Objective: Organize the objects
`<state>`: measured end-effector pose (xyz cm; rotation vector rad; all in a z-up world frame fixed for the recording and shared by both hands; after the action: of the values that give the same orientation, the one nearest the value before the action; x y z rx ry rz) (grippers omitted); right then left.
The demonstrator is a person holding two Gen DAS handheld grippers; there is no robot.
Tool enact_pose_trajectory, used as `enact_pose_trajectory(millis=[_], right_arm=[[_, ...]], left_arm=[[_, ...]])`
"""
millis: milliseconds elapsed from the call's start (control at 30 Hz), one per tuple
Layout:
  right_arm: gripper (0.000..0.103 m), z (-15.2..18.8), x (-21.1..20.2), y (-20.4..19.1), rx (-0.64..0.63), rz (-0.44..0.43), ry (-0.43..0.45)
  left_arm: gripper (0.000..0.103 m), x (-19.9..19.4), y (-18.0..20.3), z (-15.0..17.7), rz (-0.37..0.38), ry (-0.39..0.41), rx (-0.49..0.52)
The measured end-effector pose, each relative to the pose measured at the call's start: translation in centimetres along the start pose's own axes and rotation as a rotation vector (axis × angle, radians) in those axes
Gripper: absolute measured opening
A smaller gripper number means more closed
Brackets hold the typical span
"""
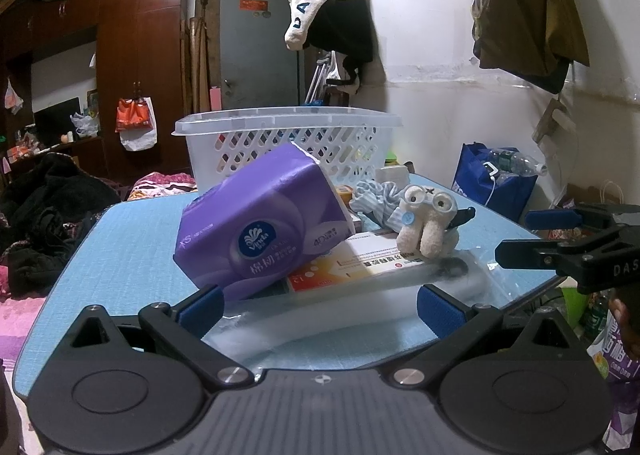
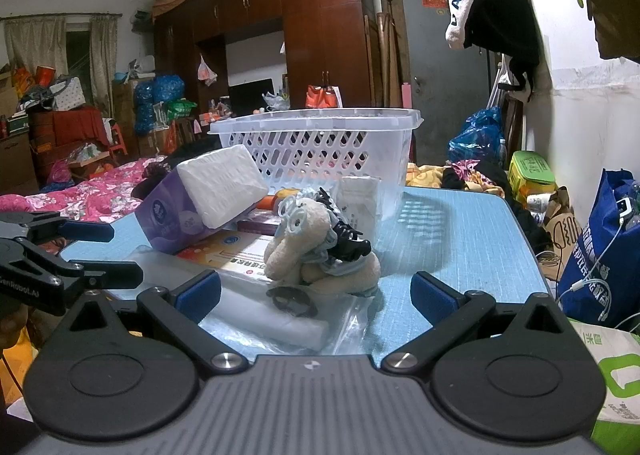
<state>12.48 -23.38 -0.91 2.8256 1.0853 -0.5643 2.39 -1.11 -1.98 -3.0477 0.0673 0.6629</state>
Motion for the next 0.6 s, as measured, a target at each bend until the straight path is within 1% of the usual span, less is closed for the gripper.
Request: enact_pose_trajectory(millis=[600], right_arm=[[0.103,0.06,0.11,0.03,0.002,0.001,-0.002]], left_arm=[[0.103,0.06,0.06,0.01,-0.003,-0.008,0.004]])
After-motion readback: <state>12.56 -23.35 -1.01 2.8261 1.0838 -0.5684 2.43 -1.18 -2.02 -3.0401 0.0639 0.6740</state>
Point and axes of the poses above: each gripper's, at about its wrist camera, not at the fingertips, and x roughly the way its jaws point, y to its right, z to its underside, the point moved 2 cm from there along x, roughly the way its jaws point, and after that the axes turned 1 degree about z, right-handed, at the moved point
